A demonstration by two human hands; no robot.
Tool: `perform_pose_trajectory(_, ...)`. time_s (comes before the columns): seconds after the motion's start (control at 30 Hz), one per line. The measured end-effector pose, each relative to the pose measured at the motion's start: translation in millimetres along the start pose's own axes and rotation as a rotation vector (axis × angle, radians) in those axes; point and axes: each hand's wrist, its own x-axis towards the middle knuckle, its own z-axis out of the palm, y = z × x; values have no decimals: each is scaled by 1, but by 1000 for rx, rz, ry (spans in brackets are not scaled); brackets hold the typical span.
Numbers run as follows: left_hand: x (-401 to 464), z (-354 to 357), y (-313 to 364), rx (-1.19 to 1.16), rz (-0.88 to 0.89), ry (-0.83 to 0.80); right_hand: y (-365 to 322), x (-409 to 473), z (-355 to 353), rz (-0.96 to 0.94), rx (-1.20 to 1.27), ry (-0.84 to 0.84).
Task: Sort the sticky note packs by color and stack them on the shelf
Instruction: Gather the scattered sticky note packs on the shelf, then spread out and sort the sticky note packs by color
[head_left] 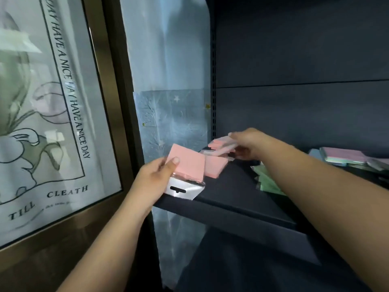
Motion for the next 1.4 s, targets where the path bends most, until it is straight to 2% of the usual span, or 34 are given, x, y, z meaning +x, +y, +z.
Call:
perform_pose_trajectory(0.1,15,7,-4,217,72,-47,0,8,1,-46,-262,73)
perform_pose_trajectory(0.23,21,15,-6,732,181,9,-3,7,-10,-147,-510,117)
perform_pose_trajectory(0.27,20,16,-6,782,205,17,-2,6,-12,-154,-574,128)
perform_pose_trajectory(0.47,17,10,-2,557,428,15,11,-22,-23,-221,-975,304)
perform_pose_trajectory(0.67,0,23,28,436,750,-138,34,-86,-22,-347,-1098,632)
perform_pose_trajectory(0.8,-18,46,36,487,974,-213,65,-129,-32,-350,-1173,838)
perform_pose_trajectory(0.97,-51,77,49,343,1139,-361,98,-187,-47,-354,-1184,1125)
perform_pose_trajectory(1.07,-78,93,61,249,1168,-430,117,-217,-62,-262,-1198,1165)
perform_pose_trajectory(1.23,-117,124,83,159,1194,-463,140,-260,-98,-213,-1183,1232)
perform_pose_trajectory(1.4,-163,164,106,170,1157,-476,169,-299,-152,-86,-1190,1180)
